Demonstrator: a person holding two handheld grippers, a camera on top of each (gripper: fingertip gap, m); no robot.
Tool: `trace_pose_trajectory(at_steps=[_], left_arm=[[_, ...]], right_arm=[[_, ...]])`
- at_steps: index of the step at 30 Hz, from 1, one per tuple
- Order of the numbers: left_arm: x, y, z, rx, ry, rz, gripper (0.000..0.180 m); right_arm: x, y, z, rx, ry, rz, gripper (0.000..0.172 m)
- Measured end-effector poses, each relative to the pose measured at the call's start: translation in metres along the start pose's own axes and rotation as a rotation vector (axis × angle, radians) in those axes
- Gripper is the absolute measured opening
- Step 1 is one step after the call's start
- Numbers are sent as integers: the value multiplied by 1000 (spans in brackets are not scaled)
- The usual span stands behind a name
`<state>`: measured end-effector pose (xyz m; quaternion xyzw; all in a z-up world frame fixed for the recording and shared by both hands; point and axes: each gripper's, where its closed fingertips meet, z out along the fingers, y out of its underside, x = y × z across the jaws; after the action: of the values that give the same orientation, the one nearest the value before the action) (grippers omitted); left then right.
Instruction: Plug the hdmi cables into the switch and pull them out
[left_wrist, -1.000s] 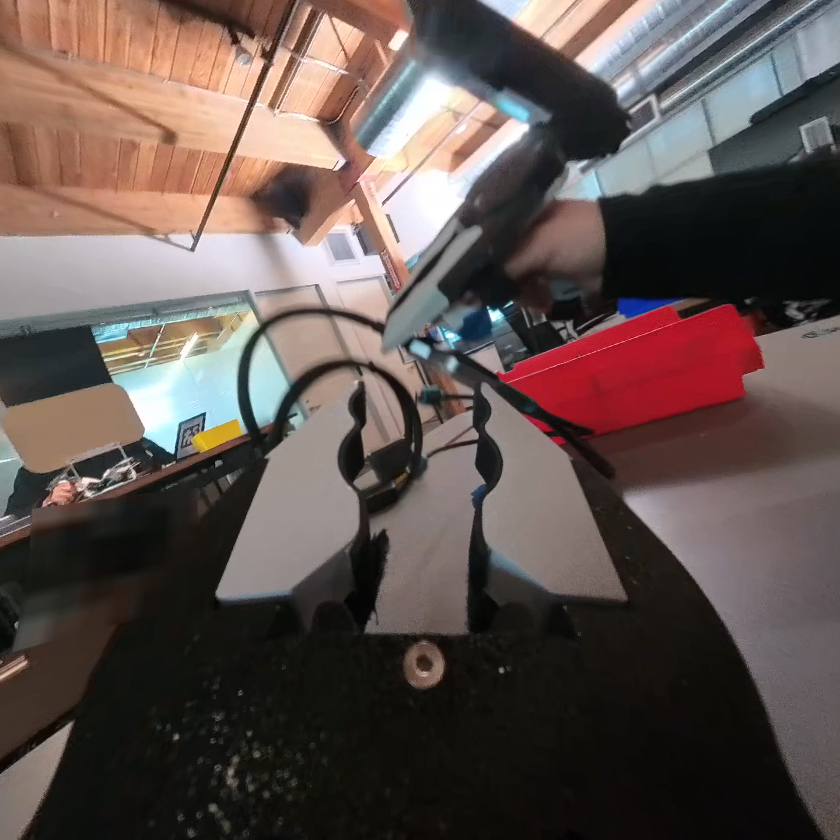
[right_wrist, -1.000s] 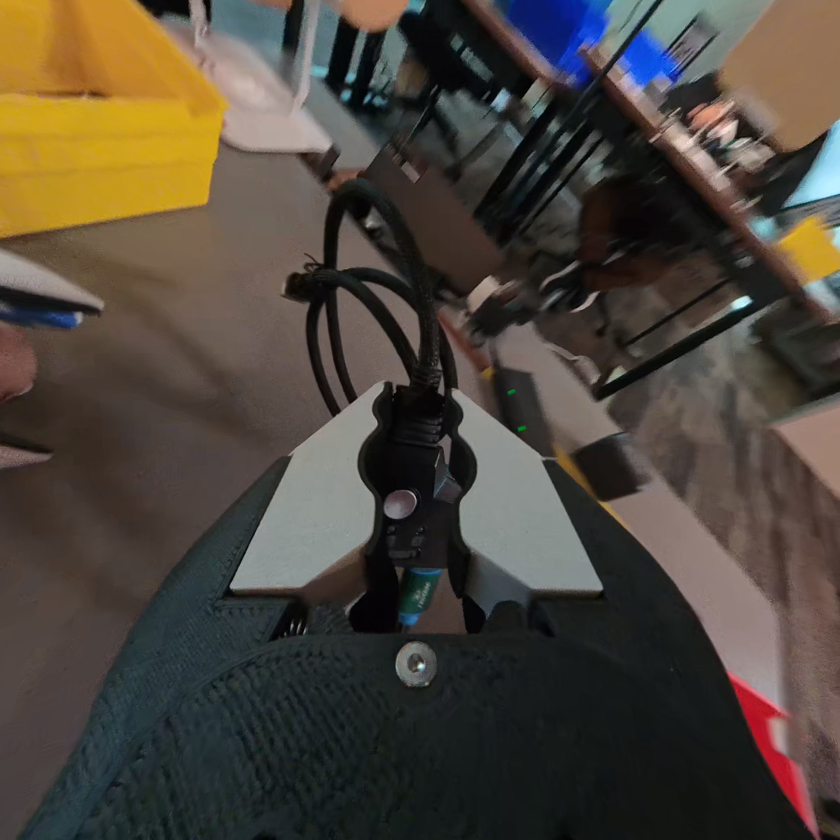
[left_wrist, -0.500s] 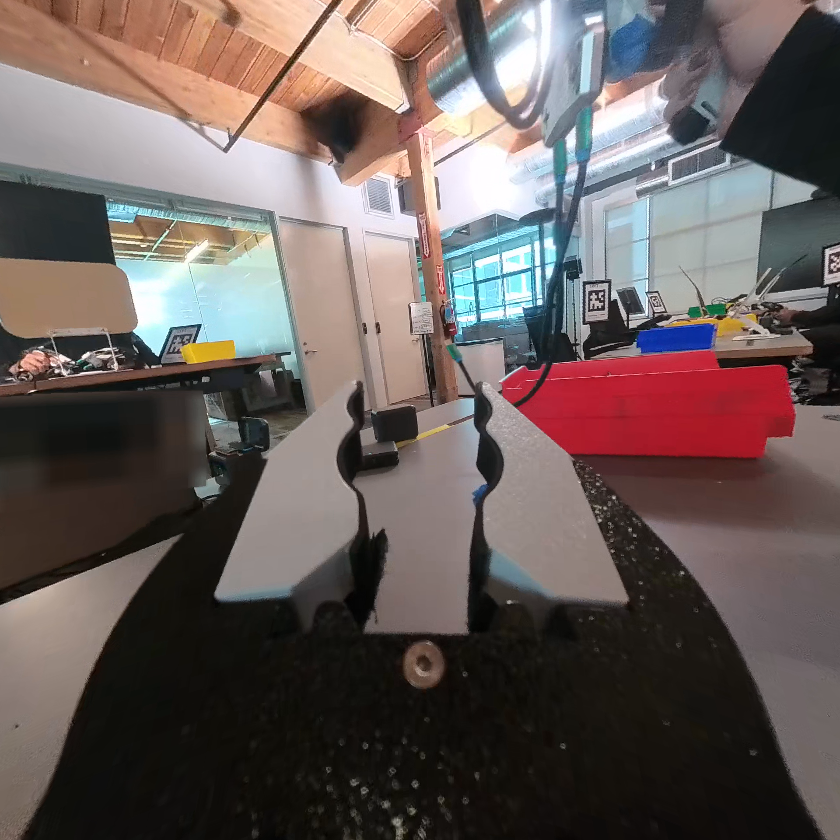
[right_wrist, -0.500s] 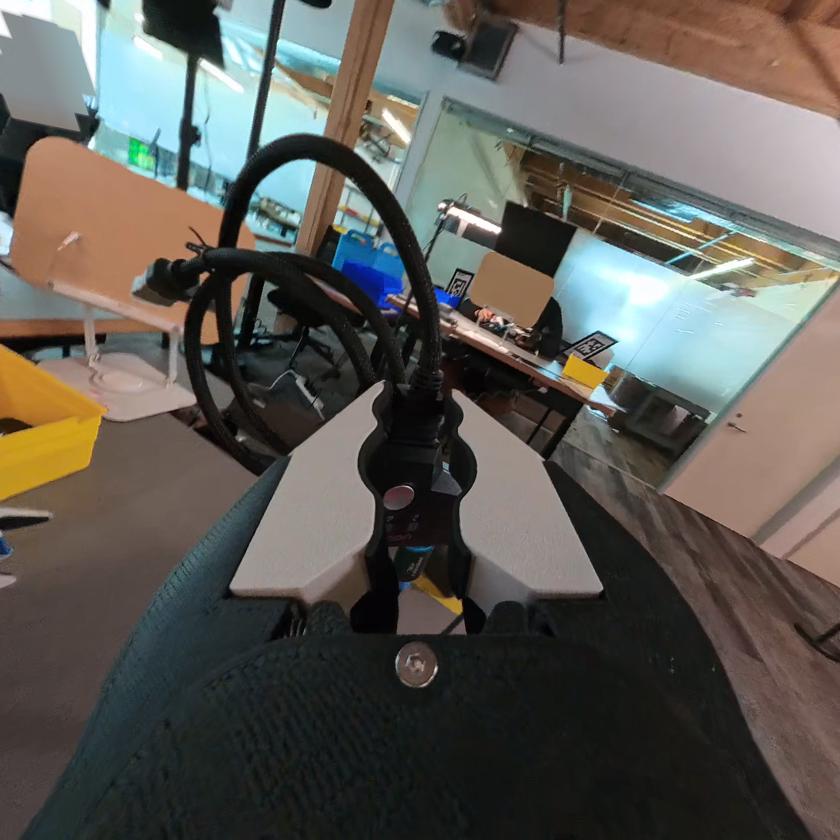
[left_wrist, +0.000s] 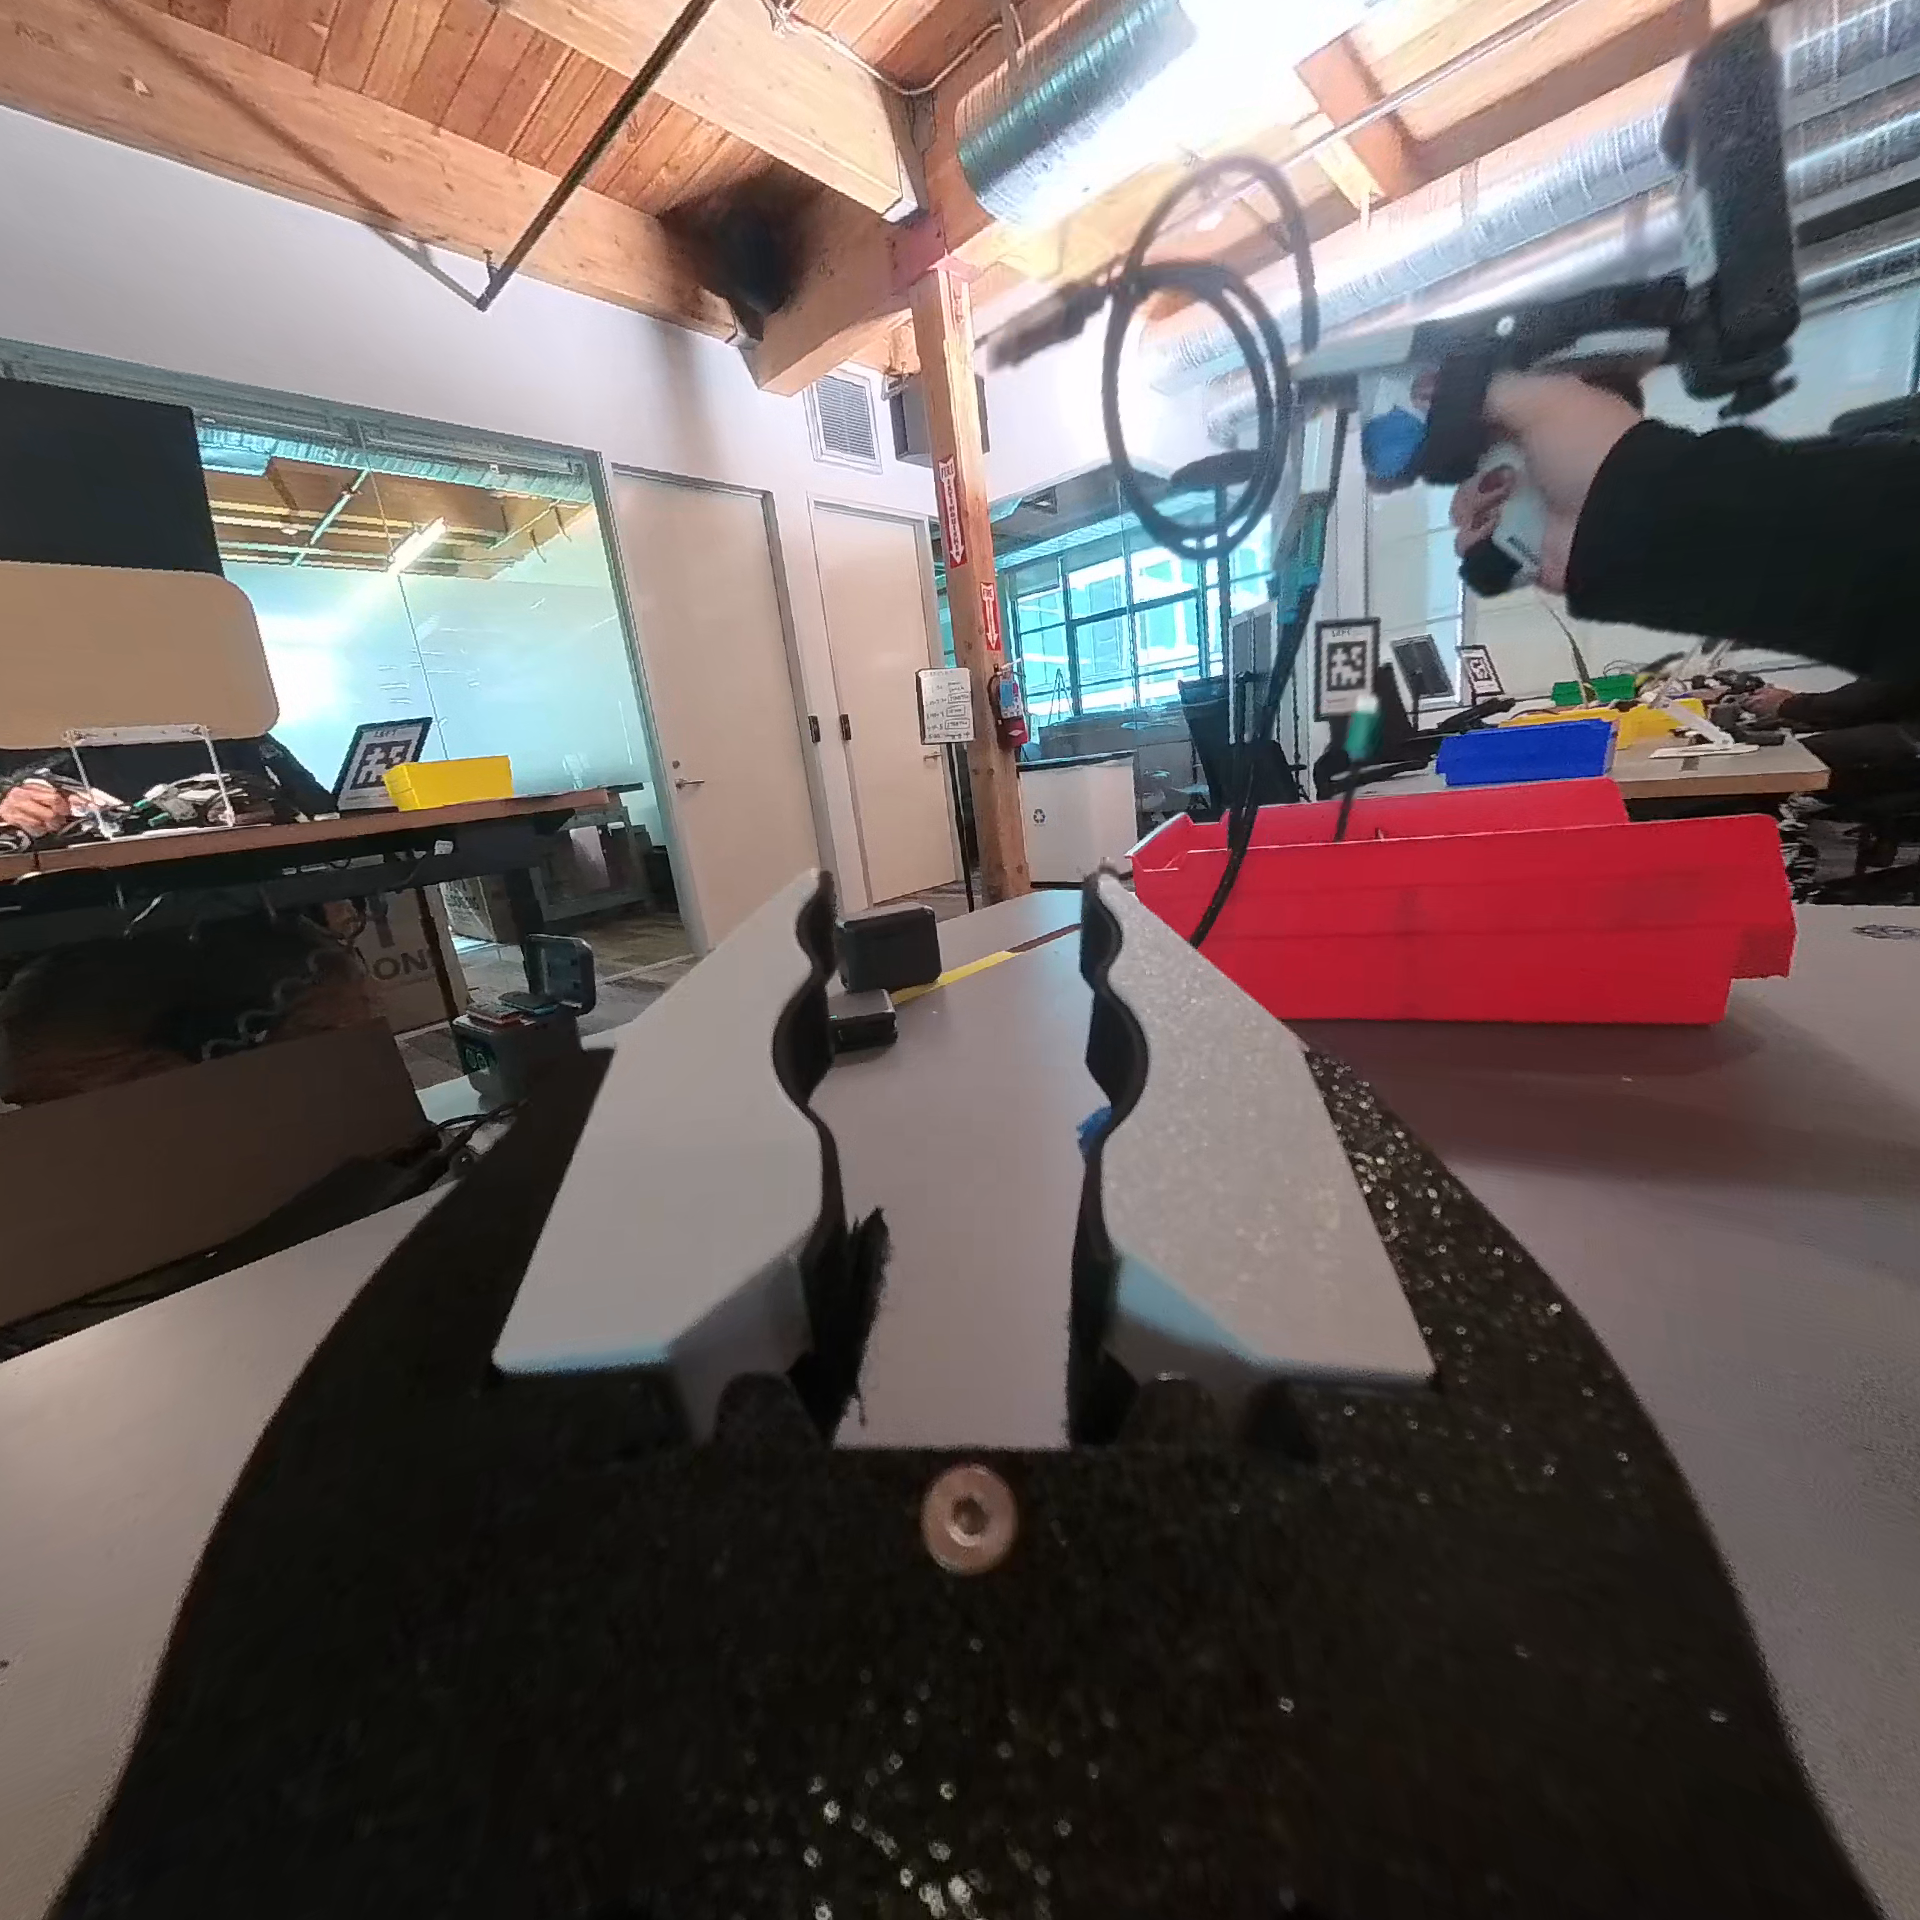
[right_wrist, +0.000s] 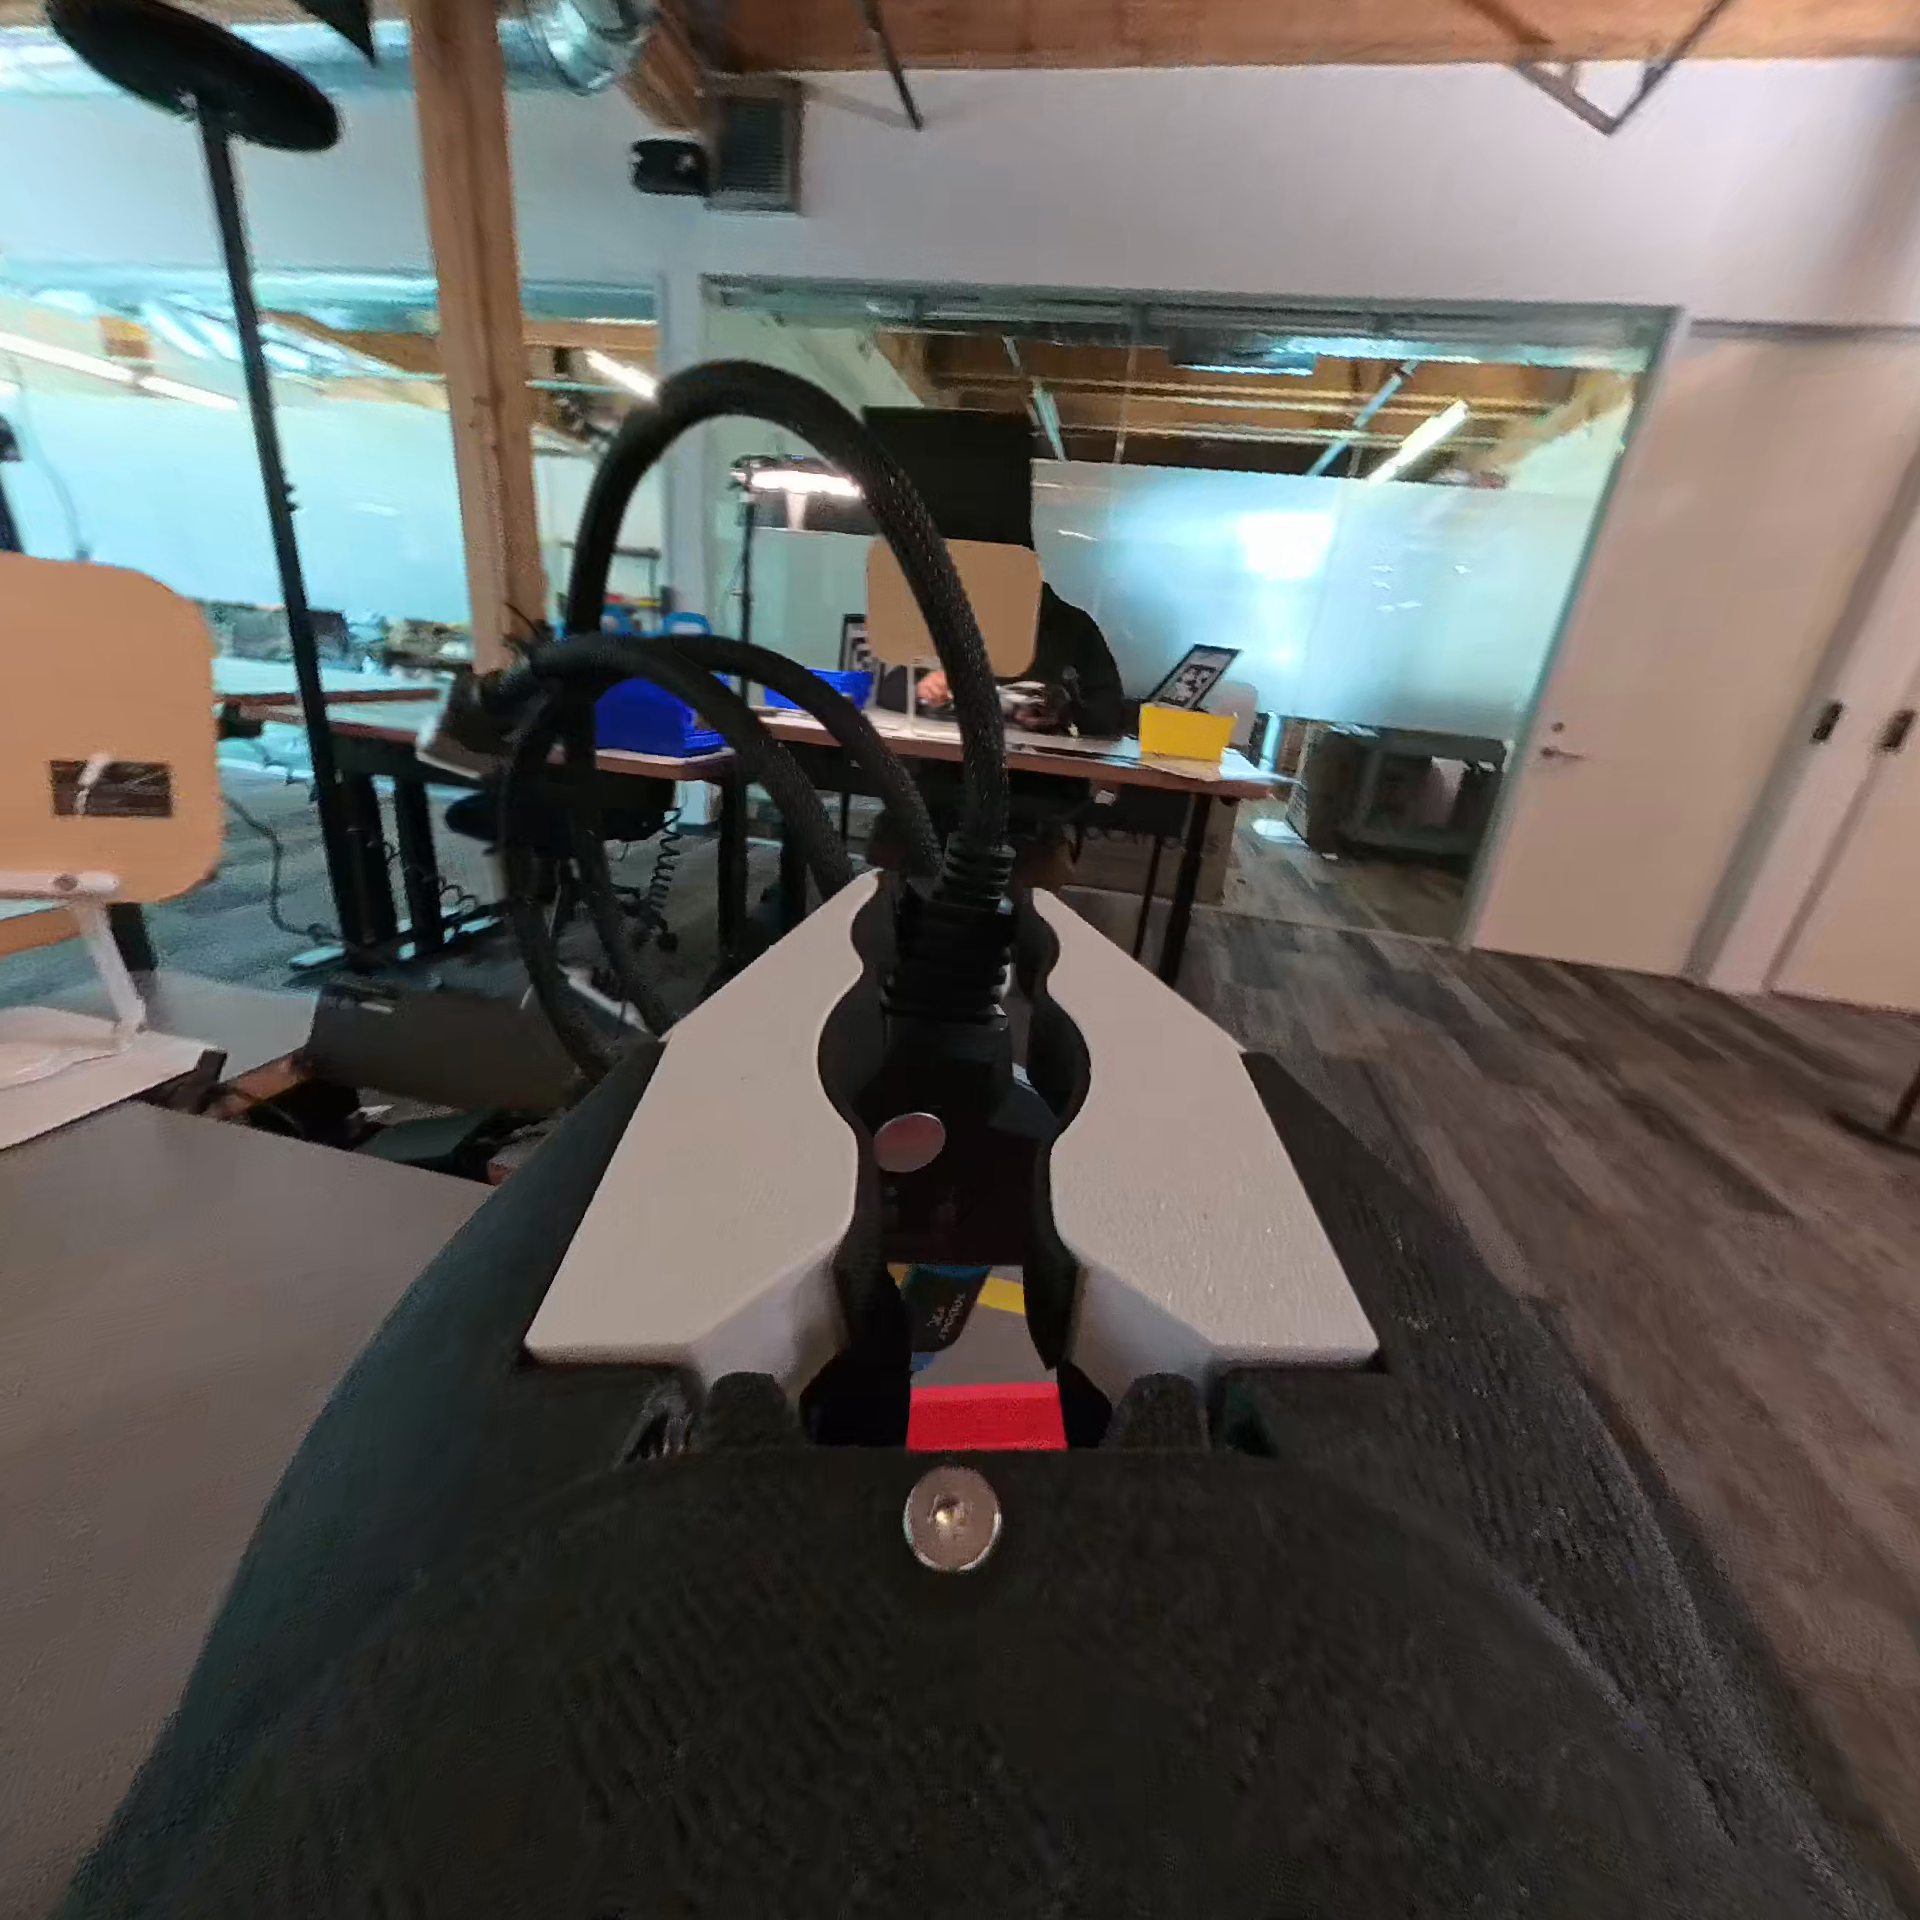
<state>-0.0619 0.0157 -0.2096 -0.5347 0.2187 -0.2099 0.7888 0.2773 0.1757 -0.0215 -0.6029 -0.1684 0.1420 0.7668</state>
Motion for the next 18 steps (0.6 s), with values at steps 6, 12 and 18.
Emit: trace_pose_trajectory(at_steps=[6,12,18], left_arm=[[-1,2,1,-8,0,-8,44],[-2,3,1,-10,-2,-15,42],[-2,3,1,-12,-1,-16,41]], right_arm=[[46,43,-6,-54,128,31,23],[79,84,-13,-180,243,-22,22],[115,138,-23,-329,337,281,22]])
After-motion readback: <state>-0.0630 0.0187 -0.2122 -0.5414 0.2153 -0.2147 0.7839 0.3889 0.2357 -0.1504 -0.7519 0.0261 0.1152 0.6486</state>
